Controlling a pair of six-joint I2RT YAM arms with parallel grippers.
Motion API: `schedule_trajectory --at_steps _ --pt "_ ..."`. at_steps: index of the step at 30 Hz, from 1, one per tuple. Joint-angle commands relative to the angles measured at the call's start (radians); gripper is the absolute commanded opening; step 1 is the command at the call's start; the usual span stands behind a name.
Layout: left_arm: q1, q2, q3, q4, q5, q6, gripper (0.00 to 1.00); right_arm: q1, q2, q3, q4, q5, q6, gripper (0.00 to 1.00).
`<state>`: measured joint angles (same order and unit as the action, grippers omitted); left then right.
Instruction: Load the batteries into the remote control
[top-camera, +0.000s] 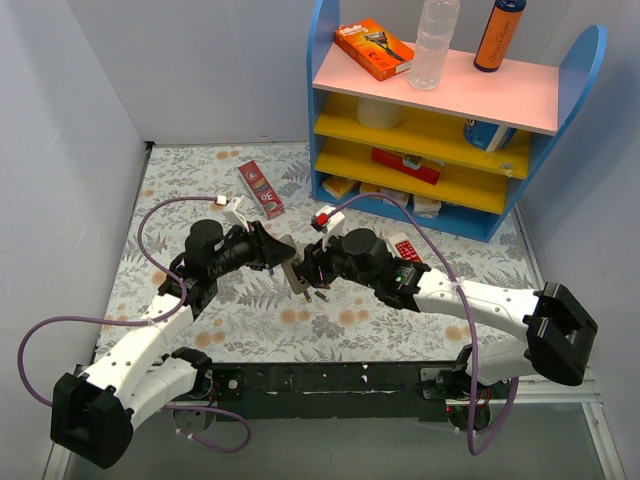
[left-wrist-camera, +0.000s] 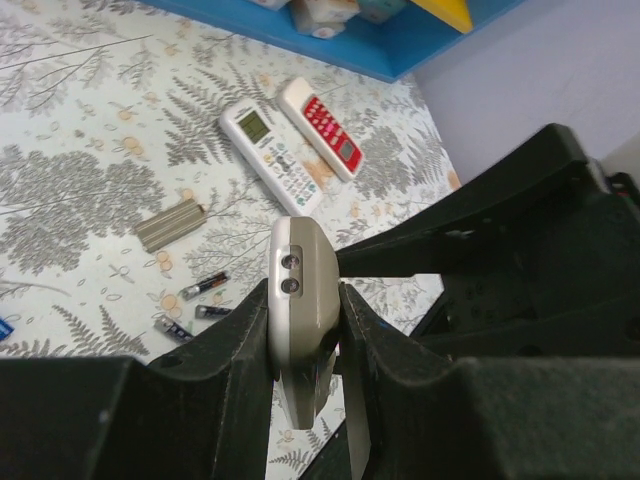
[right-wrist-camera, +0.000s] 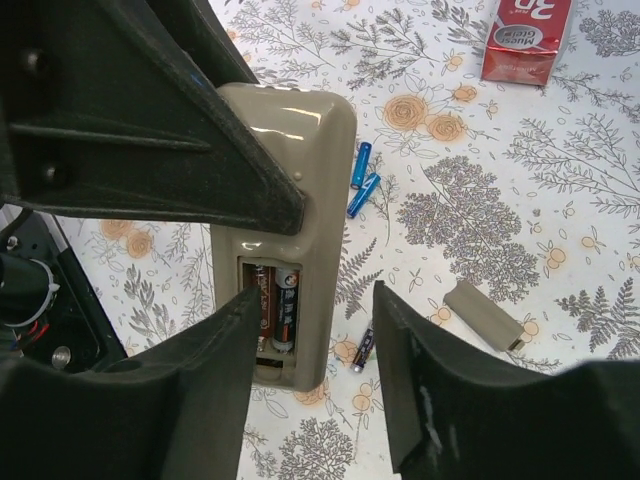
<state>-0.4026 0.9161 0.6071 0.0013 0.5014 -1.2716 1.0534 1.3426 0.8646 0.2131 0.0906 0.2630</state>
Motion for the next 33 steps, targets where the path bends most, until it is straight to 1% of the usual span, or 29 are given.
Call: schedule_trajectory --at_steps 1,4,5,6,9,12,15,18,21,28,29,30,33 --pt "-0.004 -0.016 0.016 -0.109 -0.139 0.002 0.00 -0.009 -0.049 0.011 -0.003 -0.025 -0.065 0.58" --pt "-0.002 -0.005 0.022 -0.167 -0.225 -0.011 0.00 -0.010 -0.062 0.027 -0.078 0.021 -0.093 0.59" --pt "-0.002 -0.003 0.022 -0.191 -0.247 -0.014 0.00 -0.019 -0.059 0.039 -0.137 0.041 -0.108 0.59" --pt "-0.001 -0.005 0.023 -0.205 -0.267 -0.015 0.00 -0.027 -0.043 0.042 -0.161 0.050 -0.113 0.58" --pt "-0.002 -0.008 0.033 -0.253 -0.333 -0.015 0.00 -0.053 -0.005 0.037 -0.211 0.035 -0.131 0.57" --pt "-0.002 -0.031 0.033 -0.290 -0.382 -0.011 0.00 -0.066 0.045 0.028 -0.253 0.023 -0.148 0.53" --pt "-0.002 -0.057 0.034 -0.305 -0.386 0.000 0.00 -0.073 0.101 0.034 -0.273 0.014 -0.168 0.51" --pt "-0.002 -0.083 0.031 -0.299 -0.362 0.018 0.00 -0.087 0.154 0.045 -0.287 0.001 -0.192 0.48" --pt "-0.002 -0.080 0.040 -0.303 -0.357 0.040 0.00 -0.104 0.196 0.054 -0.291 -0.015 -0.222 0.45" --pt "-0.001 -0.056 0.045 -0.282 -0.336 0.046 0.00 -0.121 0.263 0.085 -0.319 -0.064 -0.260 0.40" --pt "0.001 -0.057 0.046 -0.284 -0.337 0.048 0.00 -0.121 0.270 0.096 -0.328 -0.080 -0.287 0.37" --pt "0.001 -0.057 0.046 -0.284 -0.337 0.049 0.00 -0.121 0.276 0.099 -0.339 -0.083 -0.289 0.37" --pt "0.004 -0.060 0.048 -0.285 -0.342 0.054 0.00 -0.121 0.276 0.106 -0.351 -0.141 -0.288 0.34"
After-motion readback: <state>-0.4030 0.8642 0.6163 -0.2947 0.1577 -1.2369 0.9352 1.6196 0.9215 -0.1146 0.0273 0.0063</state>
